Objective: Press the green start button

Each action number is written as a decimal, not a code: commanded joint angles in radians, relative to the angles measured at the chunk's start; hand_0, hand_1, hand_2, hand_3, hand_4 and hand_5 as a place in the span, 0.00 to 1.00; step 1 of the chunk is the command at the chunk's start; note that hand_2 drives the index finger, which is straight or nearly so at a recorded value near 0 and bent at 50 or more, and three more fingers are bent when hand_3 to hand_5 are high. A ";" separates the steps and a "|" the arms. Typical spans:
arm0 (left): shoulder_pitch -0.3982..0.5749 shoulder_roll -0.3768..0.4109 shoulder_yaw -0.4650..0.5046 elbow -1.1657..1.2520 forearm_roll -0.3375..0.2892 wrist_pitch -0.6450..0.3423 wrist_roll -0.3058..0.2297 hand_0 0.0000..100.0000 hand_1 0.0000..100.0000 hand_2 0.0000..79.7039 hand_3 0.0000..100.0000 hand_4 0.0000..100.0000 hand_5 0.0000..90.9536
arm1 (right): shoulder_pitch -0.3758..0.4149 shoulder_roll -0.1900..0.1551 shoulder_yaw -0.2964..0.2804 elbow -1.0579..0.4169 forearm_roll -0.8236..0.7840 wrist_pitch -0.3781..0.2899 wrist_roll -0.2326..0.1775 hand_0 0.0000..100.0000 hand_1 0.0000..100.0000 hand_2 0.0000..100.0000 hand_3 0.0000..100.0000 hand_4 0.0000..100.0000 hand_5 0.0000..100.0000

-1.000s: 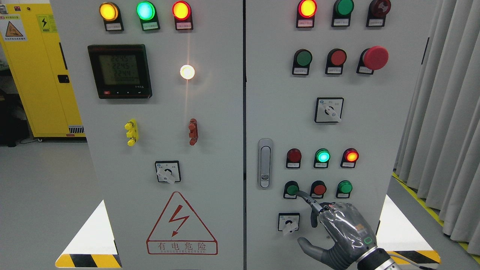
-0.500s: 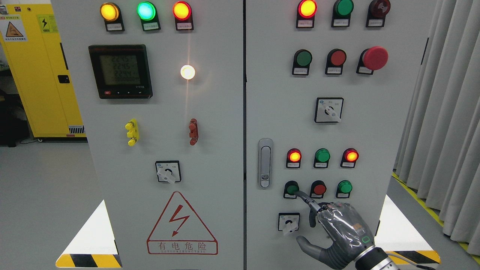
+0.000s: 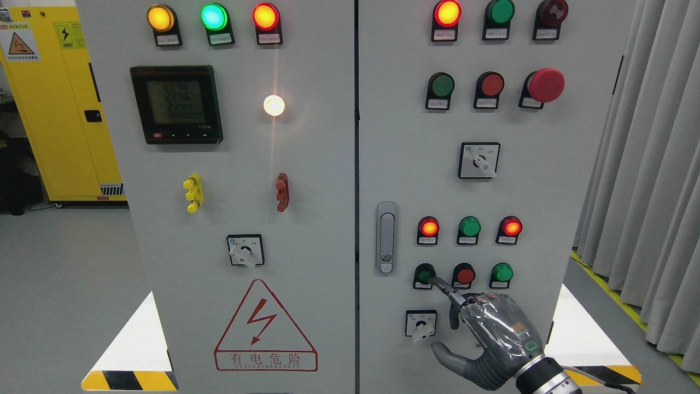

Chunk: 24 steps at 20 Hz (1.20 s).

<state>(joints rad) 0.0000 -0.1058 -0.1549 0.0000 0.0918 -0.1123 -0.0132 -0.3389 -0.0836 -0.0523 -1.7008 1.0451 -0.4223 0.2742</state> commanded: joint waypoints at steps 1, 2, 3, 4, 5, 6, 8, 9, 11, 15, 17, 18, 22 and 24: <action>-0.014 0.000 0.000 -0.028 0.000 -0.003 -0.001 0.12 0.56 0.00 0.00 0.00 0.00 | 0.003 0.001 0.005 -0.009 -0.007 -0.001 -0.003 0.41 0.65 0.00 0.70 0.74 0.66; -0.014 0.000 0.000 -0.028 0.000 -0.003 -0.001 0.12 0.56 0.00 0.00 0.00 0.00 | 0.008 0.002 0.003 -0.025 -0.008 -0.001 -0.004 0.41 0.65 0.00 0.70 0.74 0.66; -0.014 0.000 0.000 -0.028 0.000 -0.003 -0.001 0.12 0.56 0.00 0.00 0.00 0.00 | 0.015 0.002 0.002 -0.040 -0.011 -0.003 -0.006 0.42 0.65 0.00 0.69 0.74 0.66; -0.014 0.000 0.000 -0.028 0.000 -0.003 -0.001 0.12 0.56 0.00 0.00 0.00 0.00 | 0.026 0.002 0.000 -0.054 -0.016 -0.006 -0.007 0.42 0.65 0.00 0.68 0.74 0.66; -0.014 0.000 0.000 -0.028 0.000 -0.003 -0.001 0.12 0.56 0.00 0.00 0.00 0.00 | 0.038 0.004 -0.003 -0.071 -0.016 -0.009 -0.013 0.42 0.65 0.00 0.68 0.74 0.66; -0.014 0.000 0.000 -0.028 0.000 -0.003 -0.001 0.12 0.56 0.00 0.00 0.00 0.00 | 0.053 0.004 -0.004 -0.091 -0.017 -0.009 -0.023 0.43 0.65 0.00 0.67 0.74 0.66; -0.014 0.000 0.000 -0.028 0.000 -0.003 -0.001 0.12 0.56 0.00 0.00 0.00 0.00 | 0.083 0.005 -0.008 -0.126 -0.020 -0.012 -0.042 0.43 0.65 0.00 0.67 0.74 0.66; -0.014 0.000 0.000 -0.028 0.000 -0.003 -0.001 0.12 0.56 0.00 0.00 0.00 0.00 | 0.096 0.005 -0.008 -0.141 -0.033 -0.013 -0.049 0.44 0.65 0.00 0.67 0.74 0.66; -0.014 0.000 0.000 -0.028 0.000 -0.003 -0.001 0.12 0.56 0.00 0.00 0.00 0.00 | 0.115 0.007 -0.001 -0.161 -0.107 -0.010 -0.050 0.46 0.64 0.00 0.66 0.73 0.67; -0.014 0.000 0.000 -0.028 0.000 -0.003 -0.001 0.12 0.56 0.00 0.00 0.00 0.00 | 0.162 0.010 -0.001 -0.215 -0.252 -0.012 -0.050 0.48 0.63 0.00 0.65 0.72 0.63; -0.014 0.000 0.000 -0.028 0.000 -0.003 -0.001 0.12 0.56 0.00 0.00 0.00 0.00 | 0.204 0.011 0.006 -0.241 -0.402 -0.012 -0.040 0.49 0.61 0.00 0.68 0.64 0.50; -0.014 0.000 0.000 -0.028 0.000 -0.003 -0.001 0.12 0.56 0.00 0.00 0.00 0.00 | 0.227 0.011 0.008 -0.255 -0.487 -0.010 -0.035 0.50 0.60 0.00 0.56 0.53 0.40; -0.014 0.000 0.000 -0.028 0.000 -0.003 -0.001 0.12 0.56 0.00 0.00 0.00 0.00 | 0.313 0.013 0.041 -0.280 -0.722 0.000 -0.033 0.48 0.58 0.00 0.26 0.27 0.22; -0.014 0.000 0.000 -0.028 -0.001 -0.003 -0.001 0.12 0.56 0.00 0.00 0.00 0.00 | 0.356 0.013 0.043 -0.280 -0.828 0.004 -0.032 0.48 0.57 0.00 0.13 0.16 0.09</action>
<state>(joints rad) 0.0000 -0.1059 -0.1549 0.0000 0.0918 -0.1147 -0.0132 -0.0889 -0.0746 -0.0338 -1.8930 0.5049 -0.4230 0.2387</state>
